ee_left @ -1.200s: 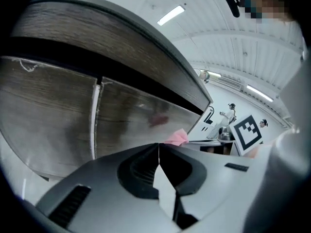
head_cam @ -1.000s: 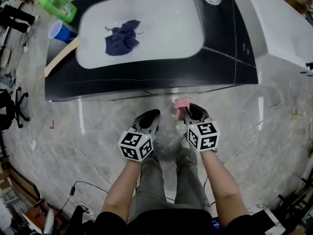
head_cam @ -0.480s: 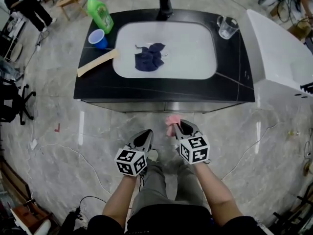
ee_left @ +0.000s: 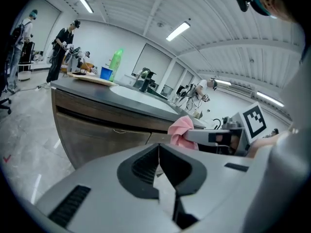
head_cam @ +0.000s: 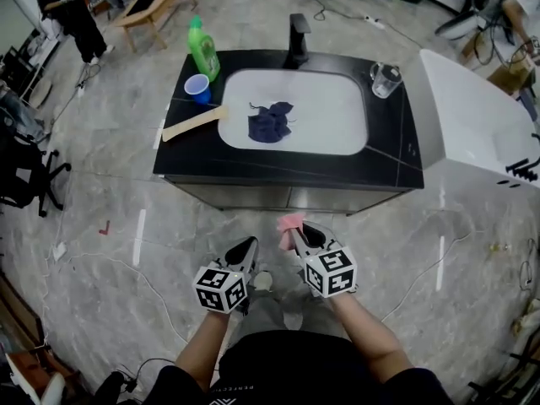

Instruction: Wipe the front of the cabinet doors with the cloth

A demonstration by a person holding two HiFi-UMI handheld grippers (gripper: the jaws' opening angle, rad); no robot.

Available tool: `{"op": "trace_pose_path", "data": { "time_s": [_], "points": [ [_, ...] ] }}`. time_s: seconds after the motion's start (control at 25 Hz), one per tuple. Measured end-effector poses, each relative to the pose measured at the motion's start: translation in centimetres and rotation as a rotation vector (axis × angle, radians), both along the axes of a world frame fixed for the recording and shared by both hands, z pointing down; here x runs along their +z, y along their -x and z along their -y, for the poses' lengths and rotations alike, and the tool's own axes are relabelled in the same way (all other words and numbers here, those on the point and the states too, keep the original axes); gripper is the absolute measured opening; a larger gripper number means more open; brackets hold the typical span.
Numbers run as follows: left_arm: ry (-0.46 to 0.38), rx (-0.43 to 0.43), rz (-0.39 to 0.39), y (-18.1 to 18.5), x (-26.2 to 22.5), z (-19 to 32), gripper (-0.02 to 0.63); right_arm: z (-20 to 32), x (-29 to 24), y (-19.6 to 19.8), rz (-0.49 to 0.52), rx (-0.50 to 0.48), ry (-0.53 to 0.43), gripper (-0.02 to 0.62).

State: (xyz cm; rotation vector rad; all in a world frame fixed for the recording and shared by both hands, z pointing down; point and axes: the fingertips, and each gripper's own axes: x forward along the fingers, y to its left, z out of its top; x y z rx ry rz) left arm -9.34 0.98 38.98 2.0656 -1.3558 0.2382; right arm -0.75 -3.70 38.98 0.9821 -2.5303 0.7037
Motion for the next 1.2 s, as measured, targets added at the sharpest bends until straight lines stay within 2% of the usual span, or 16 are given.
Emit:
{"op": "trace_pose_path", "data": {
  "time_s": [0.44,0.84,1.2],
  "points": [
    [-0.085,0.055,-0.030,-2.7,-5.8,-0.3,0.009,-2.6,-5.7,0.1,0.014,-0.072,-0.105,0.054],
    [-0.125,0.145,-0.050,-6.4,-8.0,-0.1,0.009,-3.7,-8.0,-3.1,0.033,0.006,-0.143,0.054],
    [-0.145,0.208,-0.070,-9.1,-8.8,0.3,0.009,-4.6,-8.3,-5.6,0.049,0.107,-0.132,0.054]
  ]
}}
